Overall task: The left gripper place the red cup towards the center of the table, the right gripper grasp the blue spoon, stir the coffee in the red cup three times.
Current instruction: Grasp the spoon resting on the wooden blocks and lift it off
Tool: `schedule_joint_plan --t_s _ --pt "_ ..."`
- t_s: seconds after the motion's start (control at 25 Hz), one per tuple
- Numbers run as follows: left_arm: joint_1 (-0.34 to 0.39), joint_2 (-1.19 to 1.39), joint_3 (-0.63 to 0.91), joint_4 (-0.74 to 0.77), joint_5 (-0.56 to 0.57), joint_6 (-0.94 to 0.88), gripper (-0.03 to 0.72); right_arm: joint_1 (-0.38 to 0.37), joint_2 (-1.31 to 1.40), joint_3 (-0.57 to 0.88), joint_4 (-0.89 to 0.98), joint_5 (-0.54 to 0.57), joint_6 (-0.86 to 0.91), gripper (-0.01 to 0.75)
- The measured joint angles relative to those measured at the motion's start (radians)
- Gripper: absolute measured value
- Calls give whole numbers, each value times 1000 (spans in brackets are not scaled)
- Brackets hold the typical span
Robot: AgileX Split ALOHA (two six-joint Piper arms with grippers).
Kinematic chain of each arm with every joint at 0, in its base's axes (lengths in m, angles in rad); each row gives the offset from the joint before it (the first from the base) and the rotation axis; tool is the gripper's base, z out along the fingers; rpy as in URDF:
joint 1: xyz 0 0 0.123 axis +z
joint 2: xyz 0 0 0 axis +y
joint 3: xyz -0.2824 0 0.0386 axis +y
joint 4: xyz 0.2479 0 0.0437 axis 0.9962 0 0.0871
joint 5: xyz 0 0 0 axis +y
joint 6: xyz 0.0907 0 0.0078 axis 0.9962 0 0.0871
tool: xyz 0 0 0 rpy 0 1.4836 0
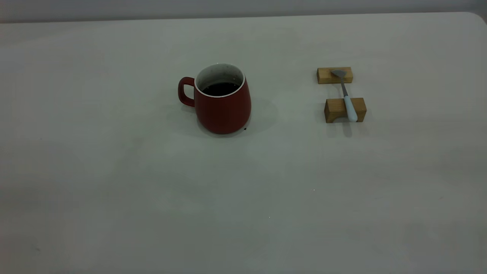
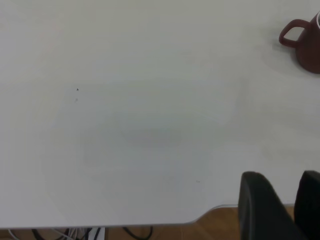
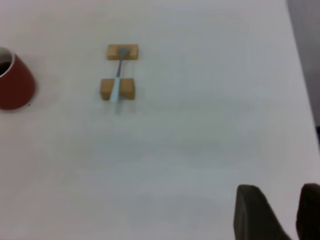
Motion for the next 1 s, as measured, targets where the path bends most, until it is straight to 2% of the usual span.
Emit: schedule_joint_plan --t_s 0.08,0.36,0.44,0.68,1.0 --pt "0 0 0 0 0 0 241 0 115 -39 -13 -42 -12 324" --pt "0 0 0 0 0 0 241 0 615 -164 -9 -285 -18 608" --pt "0 0 0 0 0 1 241 0 751 -230 9 -310 -20 652" --pt "0 0 0 0 0 1 241 0 1081 -404 124 -350 -137 678" --pt "0 0 0 0 0 2 241 0 1418 -473 254 -423 -301 680"
